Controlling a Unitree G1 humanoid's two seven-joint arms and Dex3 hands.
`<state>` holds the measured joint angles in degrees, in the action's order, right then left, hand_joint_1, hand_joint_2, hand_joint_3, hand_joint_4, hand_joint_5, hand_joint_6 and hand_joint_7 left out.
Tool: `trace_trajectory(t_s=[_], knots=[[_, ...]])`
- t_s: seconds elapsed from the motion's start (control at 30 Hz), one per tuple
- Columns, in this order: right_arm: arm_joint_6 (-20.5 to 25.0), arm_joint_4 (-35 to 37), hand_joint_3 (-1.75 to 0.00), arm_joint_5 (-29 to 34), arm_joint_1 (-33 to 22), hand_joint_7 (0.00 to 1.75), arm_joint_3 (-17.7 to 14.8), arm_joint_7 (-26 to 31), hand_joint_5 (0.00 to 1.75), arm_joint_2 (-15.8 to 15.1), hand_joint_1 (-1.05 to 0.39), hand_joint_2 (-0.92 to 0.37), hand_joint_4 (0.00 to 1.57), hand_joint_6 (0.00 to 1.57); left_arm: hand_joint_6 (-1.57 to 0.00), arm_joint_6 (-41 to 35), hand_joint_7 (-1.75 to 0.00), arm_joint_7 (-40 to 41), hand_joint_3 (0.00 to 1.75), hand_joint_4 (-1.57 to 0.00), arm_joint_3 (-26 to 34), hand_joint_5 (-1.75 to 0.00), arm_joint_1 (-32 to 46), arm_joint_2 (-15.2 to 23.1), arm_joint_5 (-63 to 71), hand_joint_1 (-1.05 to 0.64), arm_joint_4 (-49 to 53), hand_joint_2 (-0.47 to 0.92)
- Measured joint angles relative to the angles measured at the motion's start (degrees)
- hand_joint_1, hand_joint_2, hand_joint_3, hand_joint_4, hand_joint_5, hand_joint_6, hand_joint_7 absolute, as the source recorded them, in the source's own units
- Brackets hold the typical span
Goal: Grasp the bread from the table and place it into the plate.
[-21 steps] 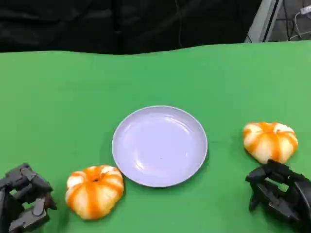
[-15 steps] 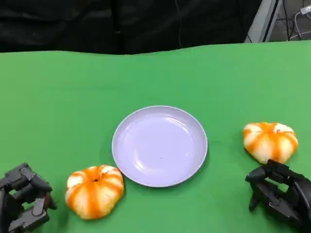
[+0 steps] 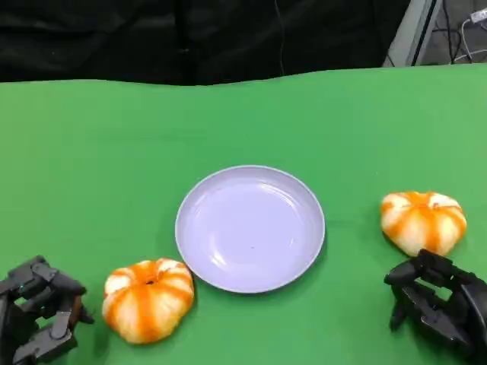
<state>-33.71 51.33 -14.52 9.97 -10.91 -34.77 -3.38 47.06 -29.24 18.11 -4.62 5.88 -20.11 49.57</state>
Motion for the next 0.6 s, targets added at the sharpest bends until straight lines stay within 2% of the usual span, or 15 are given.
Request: trace_trajectory(t_s=[0.03,0.1,0.23,0.27,0.3,0.37,0.47,0.6], knots=[[0.00,0.08,-0.49,0.00,0.05,1.14,-0.01,-0.02,1.75,-0.02,-0.23,-0.92,0.60,0.70,-0.95,-0.81,-0.30,-0.61,0.53,-0.87,0.03,-0.61,0.11,-0.06,-0.61,-0.09,-0.52,0.84],[-0.12,0.39,-0.49,0.00,0.23,1.14,-0.01,-0.11,1.75,-0.11,-0.23,-0.92,0.60,0.70,-0.98,-3.14,-0.09,-1.86,0.37,-0.91,0.00,-0.35,0.38,-0.32,-1.97,-0.12,-2.30,0.90],[-0.40,0.89,-0.49,-0.01,0.48,1.14,-0.02,-0.24,1.75,-0.15,-0.23,-0.92,0.60,0.70,-0.98,-5.61,-0.04,-2.77,0.32,-0.93,-0.04,-0.28,1.15,-0.86,-2.89,-0.12,-4.67,0.92],[-0.44,0.92,-0.49,-0.01,0.49,1.14,-0.02,-0.25,1.75,-0.15,-0.23,-0.92,0.60,0.70,-0.93,-5.84,-0.02,-2.78,0.30,-0.90,-0.04,-0.24,1.28,-0.98,-2.89,-0.13,-4.94,0.92],[-0.50,0.98,-0.49,-0.01,0.50,1.15,-0.02,-0.26,1.75,-0.15,-0.23,-0.92,0.60,0.70,-0.63,-6.00,-0.01,-2.79,0.20,-0.71,-0.04,-0.11,1.42,-1.07,-2.88,-0.30,-5.22,0.92],[-0.52,0.99,-0.50,-0.02,0.51,1.15,-0.02,-0.27,1.75,-0.16,-0.23,-0.92,0.60,0.70,-0.48,-3.46,0.00,-2.40,0.15,-0.61,-0.77,-0.03,1.92,-0.66,0.19,-0.39,-5.29,0.92],[-0.52,0.99,-0.50,-0.02,0.51,1.15,-0.03,-0.27,1.75,-0.16,-0.23,-0.92,0.60,0.70,-0.44,1.49,0.00,-1.68,0.12,-0.61,-2.16,-0.02,2.25,0.50,5.18,-0.48,-4.86,0.92],[-0.52,0.98,-0.50,-0.01,0.51,1.15,-0.02,-0.29,1.75,-0.16,-0.23,-0.92,0.59,0.70,-0.47,7.18,-0.01,4.96,0.09,-0.63,-4.32,-0.02,2.98,2.76,16.45,-0.58,-4.87,0.92]])
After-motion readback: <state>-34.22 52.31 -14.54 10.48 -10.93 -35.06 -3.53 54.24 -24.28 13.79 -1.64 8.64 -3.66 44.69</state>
